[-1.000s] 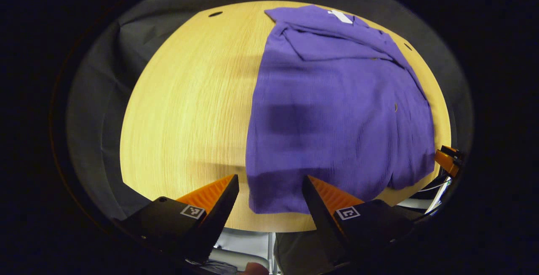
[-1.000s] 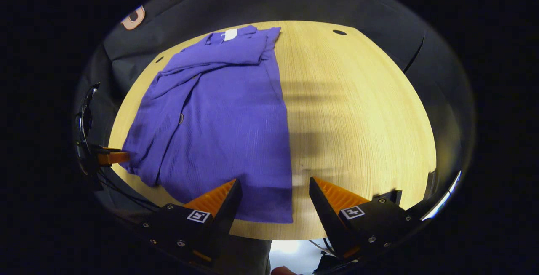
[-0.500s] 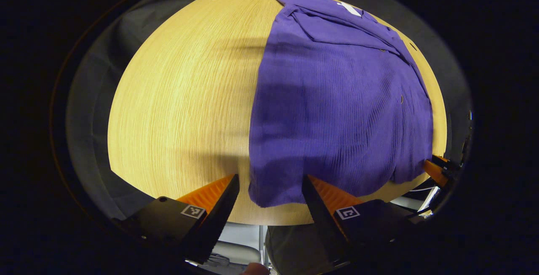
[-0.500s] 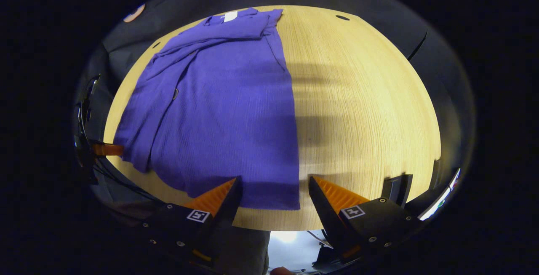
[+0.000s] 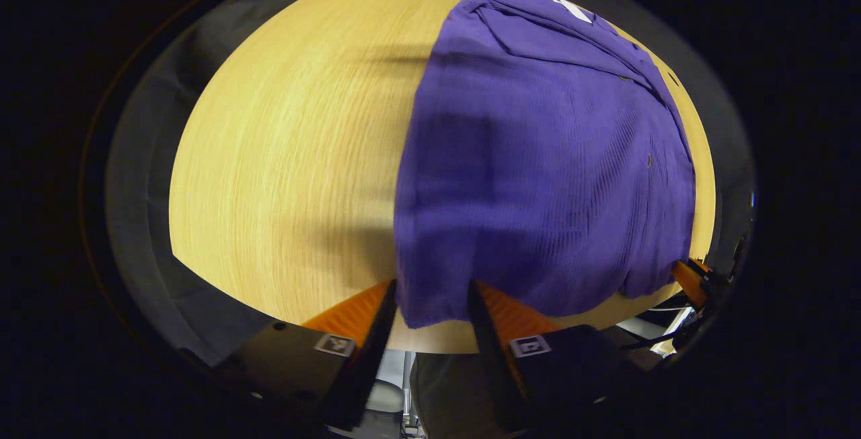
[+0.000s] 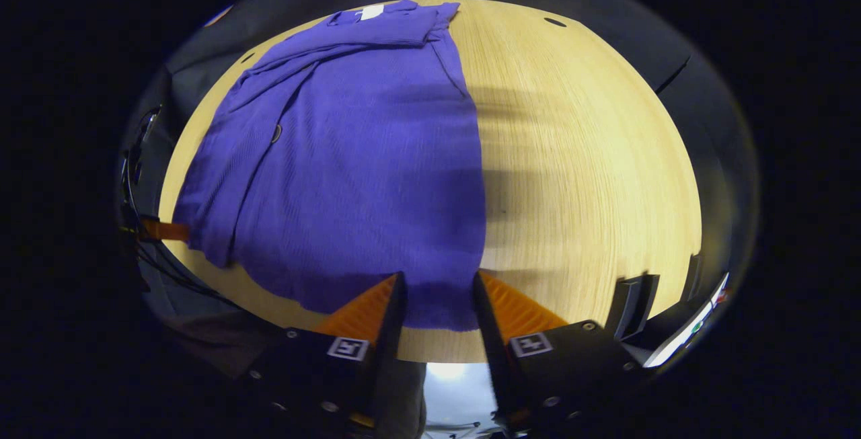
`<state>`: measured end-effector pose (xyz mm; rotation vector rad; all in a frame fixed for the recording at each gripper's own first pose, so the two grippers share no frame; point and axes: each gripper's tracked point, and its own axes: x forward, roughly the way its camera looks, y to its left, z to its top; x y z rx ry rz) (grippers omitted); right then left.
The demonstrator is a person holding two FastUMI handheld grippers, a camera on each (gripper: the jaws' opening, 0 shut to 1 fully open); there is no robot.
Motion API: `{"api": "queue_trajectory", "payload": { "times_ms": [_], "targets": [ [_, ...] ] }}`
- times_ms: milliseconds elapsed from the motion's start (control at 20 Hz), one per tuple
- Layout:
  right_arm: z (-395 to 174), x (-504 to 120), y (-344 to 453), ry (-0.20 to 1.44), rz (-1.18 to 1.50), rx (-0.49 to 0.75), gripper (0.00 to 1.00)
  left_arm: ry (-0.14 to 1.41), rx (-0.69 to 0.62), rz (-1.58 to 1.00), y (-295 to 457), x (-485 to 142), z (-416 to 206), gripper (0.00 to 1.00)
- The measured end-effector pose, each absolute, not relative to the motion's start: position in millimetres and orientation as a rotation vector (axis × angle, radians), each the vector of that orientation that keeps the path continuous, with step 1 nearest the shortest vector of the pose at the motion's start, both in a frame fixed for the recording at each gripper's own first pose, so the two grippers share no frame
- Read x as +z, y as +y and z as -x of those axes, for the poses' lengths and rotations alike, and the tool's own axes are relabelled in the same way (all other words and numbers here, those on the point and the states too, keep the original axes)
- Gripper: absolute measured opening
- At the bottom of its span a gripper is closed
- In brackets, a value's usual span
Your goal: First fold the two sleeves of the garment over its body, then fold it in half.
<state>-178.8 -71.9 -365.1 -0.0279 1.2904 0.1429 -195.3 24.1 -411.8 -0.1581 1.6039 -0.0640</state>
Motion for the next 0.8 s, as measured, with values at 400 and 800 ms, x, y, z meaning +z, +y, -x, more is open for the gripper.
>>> {"api": "queue_trajectory", "payload": {
  "times_ms": [400, 800],
  "targets": [
    [161, -341, -55, 1.323, -0.236, 0.115, 0.05, 1.61, -0.173, 0.167, 12, -397, 170, 0.04],
    [106, -275, -34, 1.179, -0.313, 0.186, 0.05, 1.477, -0.26, 0.191, 6, -338, 105, 0.04]
  ]
}}
